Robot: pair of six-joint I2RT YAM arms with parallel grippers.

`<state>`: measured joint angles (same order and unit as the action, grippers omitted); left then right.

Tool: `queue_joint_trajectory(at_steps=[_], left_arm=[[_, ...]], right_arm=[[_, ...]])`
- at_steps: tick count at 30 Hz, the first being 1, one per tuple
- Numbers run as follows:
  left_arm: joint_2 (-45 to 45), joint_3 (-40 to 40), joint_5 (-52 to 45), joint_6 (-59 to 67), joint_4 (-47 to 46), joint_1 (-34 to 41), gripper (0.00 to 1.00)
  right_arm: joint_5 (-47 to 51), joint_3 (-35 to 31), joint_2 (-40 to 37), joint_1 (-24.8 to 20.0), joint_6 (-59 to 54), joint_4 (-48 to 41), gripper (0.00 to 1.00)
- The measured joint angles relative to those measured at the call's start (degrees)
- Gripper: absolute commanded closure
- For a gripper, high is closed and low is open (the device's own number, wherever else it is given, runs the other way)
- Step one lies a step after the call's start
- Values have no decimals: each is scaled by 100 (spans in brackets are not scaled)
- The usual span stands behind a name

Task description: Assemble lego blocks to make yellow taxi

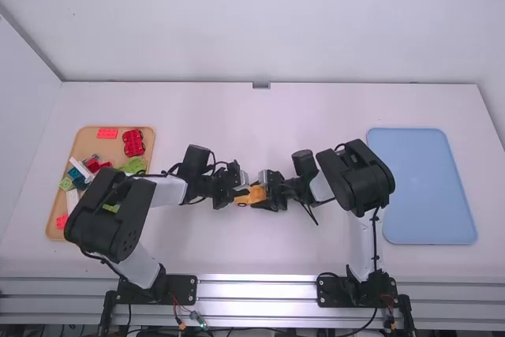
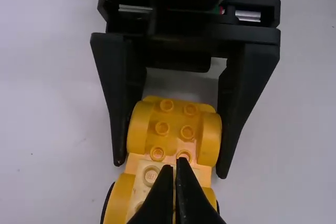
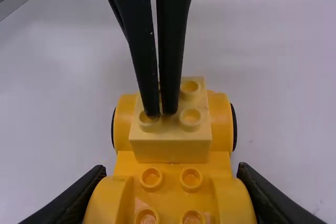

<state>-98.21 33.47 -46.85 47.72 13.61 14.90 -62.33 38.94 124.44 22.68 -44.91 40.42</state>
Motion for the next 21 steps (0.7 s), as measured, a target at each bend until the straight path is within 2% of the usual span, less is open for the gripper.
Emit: queue_joint_trajectory(at_steps=[5, 10, 13, 15, 16, 17, 18, 21], left_arm=[[-79, 136, 24, -149, 9, -11, 99], [68, 483, 275, -310, -861, -11, 98], [380, 614, 474, -365, -1257, -11, 91], [756, 730, 555, -481, -1340, -28, 71], [966, 796, 570, -592, -1342, -57, 51], [1056, 826, 586, -638, -1342, -74, 43], [1449, 942, 678, -872, -1314, -173, 1], [1910, 1029, 953, -1305, -1292, -330, 1]], right_arm=[[68, 61, 0, -24, 85, -7, 46], [107, 114, 0, -17, 188, -31, 45], [122, 114, 0, -17, 234, -35, 45], [138, 114, 0, -20, 236, -33, 46], [144, 118, 0, -17, 234, -35, 45], [151, 120, 0, -17, 234, -37, 45], [179, 129, 0, -17, 232, -37, 45], [238, 142, 0, -17, 232, -33, 45]])
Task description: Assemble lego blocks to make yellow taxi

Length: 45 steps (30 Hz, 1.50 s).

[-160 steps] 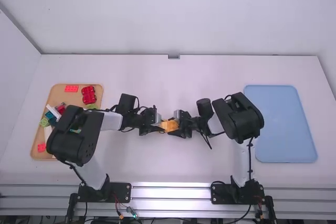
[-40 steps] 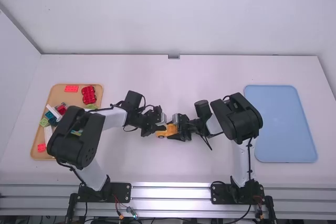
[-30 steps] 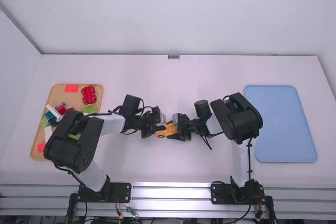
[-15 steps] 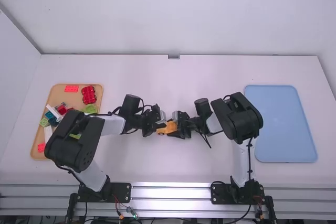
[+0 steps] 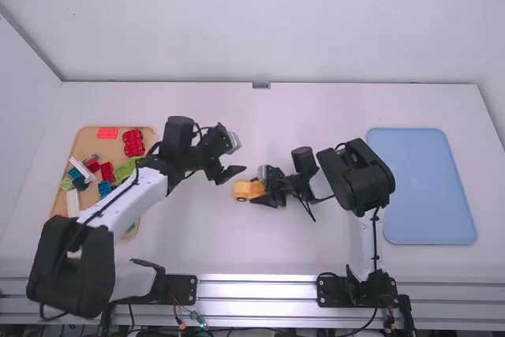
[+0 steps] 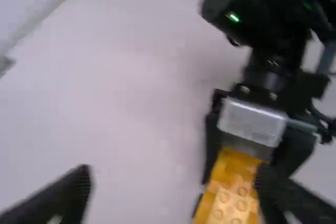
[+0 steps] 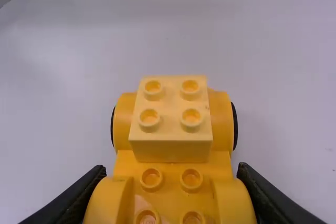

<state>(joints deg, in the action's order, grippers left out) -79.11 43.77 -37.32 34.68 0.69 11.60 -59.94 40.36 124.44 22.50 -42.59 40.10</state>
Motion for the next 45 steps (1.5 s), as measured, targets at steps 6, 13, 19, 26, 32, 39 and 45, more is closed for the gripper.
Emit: queue_joint_trajectory(at_steps=[6, 13, 19, 26, 32, 39, 45], left_arm=[[413, 0, 1239, -1416, 0, -332, 1], [413, -136, 1976, -2229, -4, -555, 1], [413, -153, 2153, -2444, -4, -608, 1], [413, -151, 2214, -2632, 2, -614, 1], [439, -153, 2820, -3700, -313, -1088, 1], [839, -151, 3143, -5001, -1458, -2306, 1], [1064, -151, 3209, -5919, -2164, -3578, 1]], right_arm=[[197, 17, -2, 0, 0, 70, 44], [302, 17, -2, -7, 4, 79, 20], [380, 31, -118, -4, -63, -234, 5], [1353, 48, -1029, -7, -37, -1886, 1], [2520, 28, -2354, -101, -155, -3578, 1], [3058, 28, -3447, -278, -236, -4013, 1], [3150, 28, -3718, -402, -269, -3856, 1]])
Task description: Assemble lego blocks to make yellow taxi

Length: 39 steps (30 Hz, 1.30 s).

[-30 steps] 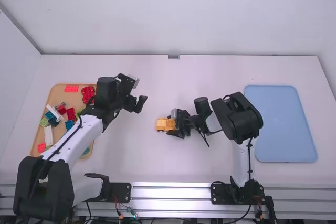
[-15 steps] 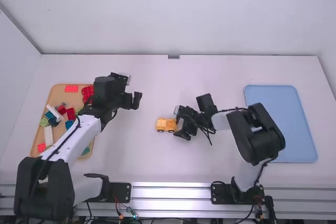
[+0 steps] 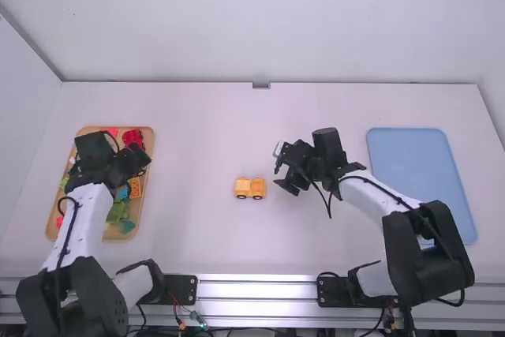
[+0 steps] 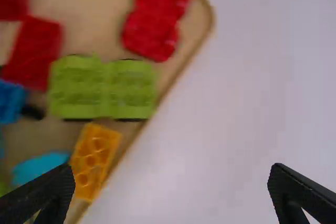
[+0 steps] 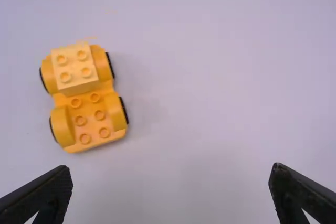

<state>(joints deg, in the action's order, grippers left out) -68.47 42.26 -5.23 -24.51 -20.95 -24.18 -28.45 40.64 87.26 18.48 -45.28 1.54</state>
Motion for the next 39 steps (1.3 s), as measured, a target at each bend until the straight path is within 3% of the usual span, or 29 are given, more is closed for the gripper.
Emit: queue_joint_trajectory(at_steps=[10, 16, 19, 22, 23, 24, 28, 31, 36, 39], left_arm=[[83, -2, -2, -37, -680, -1705, 1], [81, 2, 212, -295, -1392, -3191, 0], [-13, 50, 229, -267, -1637, -3692, 14], [-243, 199, 229, -195, -1659, -3873, 16], [-442, 321, 229, -138, -1646, -3921, 12], [-625, 422, 208, -85, -1628, -3939, 21], [-1375, 822, 61, 151, -1751, -3934, 36], [-2061, 1152, -13, 219, -1934, -3934, 53], [-2645, 1351, -96, 345, -1943, -3934, 56], [-2857, 1349, -111, 350, -1707, -3832, 52]], right_arm=[[33, -2, -7, -48, 2, 302, 1], [37, -2, -7, -48, -4, 752, 2], [33, -2, -7, -50, -7, 927, 1], [33, -2, -7, -48, -9, 986, 1], [33, -2, -7, -50, -11, 992, 1], [33, -2, -7, -50, -9, 992, 1], [31, -2, -7, -50, -13, 986, 1], [35, -2, -7, -48, 46, 988, 1], [35, 0, -7, -48, 118, 986, 1], [35, -2, -7, -48, 129, 990, 1]])
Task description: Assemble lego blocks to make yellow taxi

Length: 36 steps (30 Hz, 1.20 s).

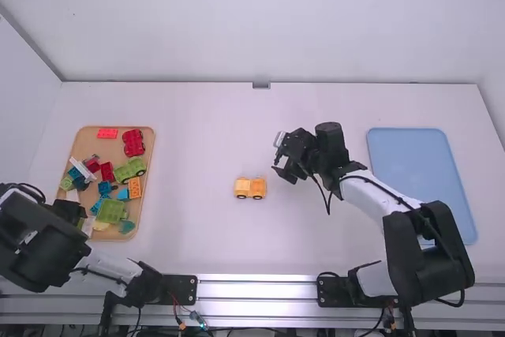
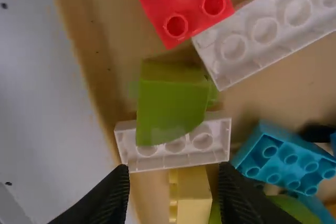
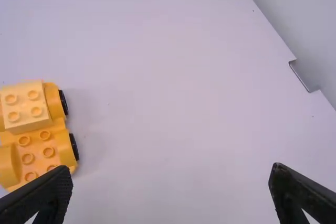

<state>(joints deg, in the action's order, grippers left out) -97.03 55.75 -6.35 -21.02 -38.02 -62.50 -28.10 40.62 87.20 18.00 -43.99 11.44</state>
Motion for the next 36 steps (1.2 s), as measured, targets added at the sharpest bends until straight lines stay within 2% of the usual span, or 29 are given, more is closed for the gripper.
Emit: queue_joint_trajectory(at_steps=[6, 9, 11, 15, 21, 25, 28, 36], left_arm=[[-9, -59, 0, -37, 188, 439, 54], [-9, -70, 24, -42, 173, 704, 59], [-9, -70, 295, -245, 70, 940, 57], [-9, -74, 745, -678, -90, 1165, 58], [-9, -92, 1008, -944, -39, 1202, 54], [-9, -94, 1075, -977, -195, 1115, 56], [-9, -96, 1117, -1014, -442, 986, 62], [-9, -101, 1110, -1224, -595, 1080, 62]], right_arm=[[-4, 0, 0, -2, 11, -2, 1], [-2, 0, 0, 0, 11, -4, 1], [2, 2, 0, -2, 13, -7, 2], [-2, 0, 0, 0, 13, -4, 1], [0, 0, 0, -2, 13, -4, 1], [-7, 2, 0, 0, 13, -7, 1], [-7, 0, 0, 0, 13, -4, 2], [-7, 2, 0, 0, 13, -4, 1]])
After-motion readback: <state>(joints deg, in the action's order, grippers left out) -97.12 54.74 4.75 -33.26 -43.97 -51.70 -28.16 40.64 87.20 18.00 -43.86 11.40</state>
